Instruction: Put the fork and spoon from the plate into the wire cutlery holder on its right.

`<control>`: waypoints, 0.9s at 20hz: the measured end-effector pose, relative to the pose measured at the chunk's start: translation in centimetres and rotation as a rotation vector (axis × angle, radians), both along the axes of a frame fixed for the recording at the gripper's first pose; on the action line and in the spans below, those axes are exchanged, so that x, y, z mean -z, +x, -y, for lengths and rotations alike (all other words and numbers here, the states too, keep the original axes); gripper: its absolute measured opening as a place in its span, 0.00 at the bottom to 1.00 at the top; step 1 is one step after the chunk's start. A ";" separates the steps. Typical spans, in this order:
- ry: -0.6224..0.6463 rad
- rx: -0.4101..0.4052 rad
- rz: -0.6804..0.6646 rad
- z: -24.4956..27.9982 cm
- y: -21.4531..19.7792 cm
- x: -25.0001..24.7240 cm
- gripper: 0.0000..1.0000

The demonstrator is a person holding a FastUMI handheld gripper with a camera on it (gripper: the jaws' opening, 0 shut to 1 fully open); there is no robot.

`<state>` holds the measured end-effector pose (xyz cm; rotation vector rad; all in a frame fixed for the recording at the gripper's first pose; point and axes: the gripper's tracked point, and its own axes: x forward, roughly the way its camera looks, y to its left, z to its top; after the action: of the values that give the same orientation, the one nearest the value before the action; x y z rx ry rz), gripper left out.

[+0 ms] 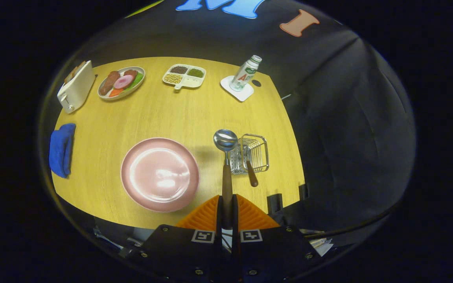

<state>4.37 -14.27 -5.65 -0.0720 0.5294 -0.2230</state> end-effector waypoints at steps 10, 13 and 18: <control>0.086 0.061 -0.072 6.6 2.1 1.8 0.10; 0.094 0.032 -0.080 6.9 3.0 2.0 0.10; 0.103 0.020 -0.038 6.7 3.6 0.4 0.27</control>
<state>8.02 -20.96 -6.09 0.0291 0.5783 -0.2140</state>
